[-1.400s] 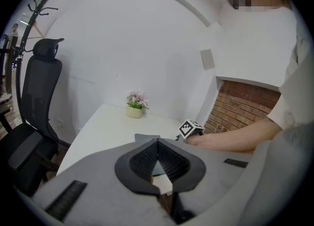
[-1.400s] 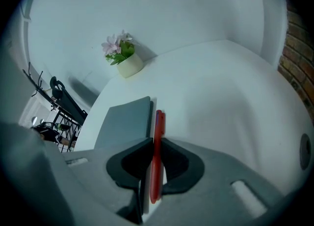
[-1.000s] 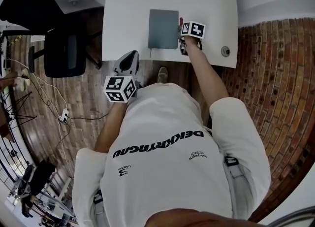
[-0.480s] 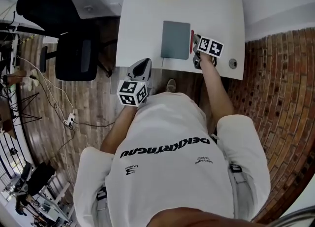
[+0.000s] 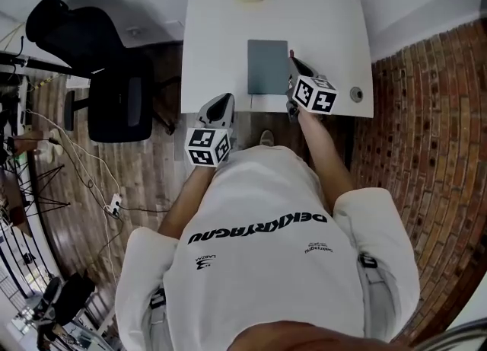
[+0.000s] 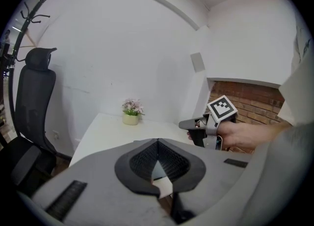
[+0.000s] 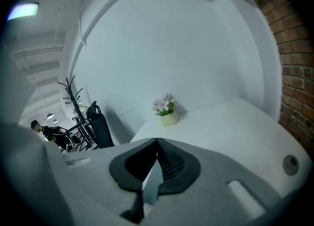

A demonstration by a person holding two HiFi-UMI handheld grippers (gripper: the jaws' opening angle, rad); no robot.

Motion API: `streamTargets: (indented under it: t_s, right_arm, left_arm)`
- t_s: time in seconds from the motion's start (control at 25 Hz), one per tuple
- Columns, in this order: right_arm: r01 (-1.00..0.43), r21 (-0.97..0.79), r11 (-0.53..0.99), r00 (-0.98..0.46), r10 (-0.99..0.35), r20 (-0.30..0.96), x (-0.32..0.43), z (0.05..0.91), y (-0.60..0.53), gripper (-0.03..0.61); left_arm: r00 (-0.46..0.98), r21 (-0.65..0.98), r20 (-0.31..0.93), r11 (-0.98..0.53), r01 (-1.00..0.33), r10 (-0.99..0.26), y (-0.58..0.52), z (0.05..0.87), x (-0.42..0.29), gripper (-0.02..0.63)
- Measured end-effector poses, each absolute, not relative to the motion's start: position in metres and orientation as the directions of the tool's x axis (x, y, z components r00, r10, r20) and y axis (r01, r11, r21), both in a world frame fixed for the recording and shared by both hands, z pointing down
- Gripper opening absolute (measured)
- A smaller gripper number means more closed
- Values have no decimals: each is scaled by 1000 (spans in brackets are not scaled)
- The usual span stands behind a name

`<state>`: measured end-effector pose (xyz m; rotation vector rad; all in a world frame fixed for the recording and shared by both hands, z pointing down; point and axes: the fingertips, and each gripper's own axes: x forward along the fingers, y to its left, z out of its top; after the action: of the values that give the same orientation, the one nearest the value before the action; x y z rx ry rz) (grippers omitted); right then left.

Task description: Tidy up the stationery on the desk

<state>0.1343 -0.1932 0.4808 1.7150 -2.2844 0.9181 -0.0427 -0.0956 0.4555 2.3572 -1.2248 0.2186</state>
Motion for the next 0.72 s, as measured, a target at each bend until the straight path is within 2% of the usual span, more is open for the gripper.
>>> streamTargets:
  t_s: [0.72]
  right_arm:
    - [-933, -258, 250, -319, -905, 280, 88, 422, -119, -3]
  left_arm:
    - [625, 261, 268, -569, -780, -733, -94, 430, -28, -3]
